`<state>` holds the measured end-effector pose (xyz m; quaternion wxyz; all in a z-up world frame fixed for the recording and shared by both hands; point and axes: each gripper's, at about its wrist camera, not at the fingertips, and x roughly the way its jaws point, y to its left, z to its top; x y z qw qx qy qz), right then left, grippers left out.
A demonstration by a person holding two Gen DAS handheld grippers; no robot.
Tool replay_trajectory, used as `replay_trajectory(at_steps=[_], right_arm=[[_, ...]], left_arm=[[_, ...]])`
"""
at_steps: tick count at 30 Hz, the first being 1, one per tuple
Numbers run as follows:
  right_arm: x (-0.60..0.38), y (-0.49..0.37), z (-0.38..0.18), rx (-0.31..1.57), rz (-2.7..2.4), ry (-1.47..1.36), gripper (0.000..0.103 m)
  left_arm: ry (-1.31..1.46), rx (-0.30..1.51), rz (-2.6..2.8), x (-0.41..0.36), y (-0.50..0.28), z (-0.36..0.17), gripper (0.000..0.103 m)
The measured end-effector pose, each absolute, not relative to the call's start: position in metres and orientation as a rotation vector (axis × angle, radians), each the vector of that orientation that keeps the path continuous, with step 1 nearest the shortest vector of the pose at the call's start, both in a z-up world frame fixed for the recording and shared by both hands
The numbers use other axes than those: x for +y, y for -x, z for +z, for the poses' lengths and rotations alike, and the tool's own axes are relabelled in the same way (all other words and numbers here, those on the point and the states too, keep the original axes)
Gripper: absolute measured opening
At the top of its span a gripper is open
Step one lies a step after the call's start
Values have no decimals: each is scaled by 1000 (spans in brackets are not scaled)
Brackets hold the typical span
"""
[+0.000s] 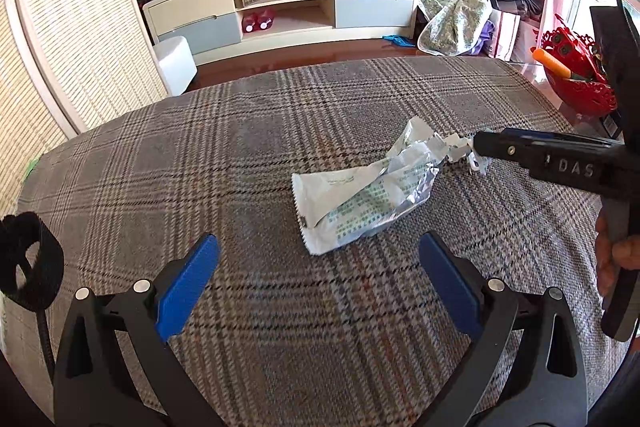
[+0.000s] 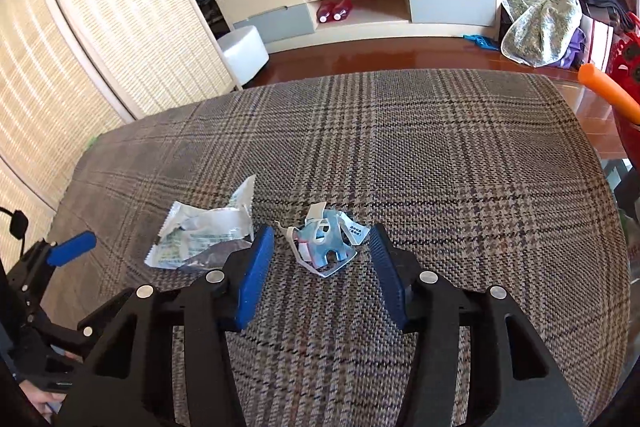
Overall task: Collect trash
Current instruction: 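Grasp the white-green foil packet with the left gripper while the right grasps the blue wrapper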
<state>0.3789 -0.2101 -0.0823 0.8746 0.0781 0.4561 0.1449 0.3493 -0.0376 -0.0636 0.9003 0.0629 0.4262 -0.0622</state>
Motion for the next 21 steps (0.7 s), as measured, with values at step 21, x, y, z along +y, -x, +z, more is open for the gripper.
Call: replay_trajectory(at_steps=[21], right_arm=[[-244,-392,-89,917,267,-134,24]], left_arm=[[-101,920,-185,-63,-405,-108,85]])
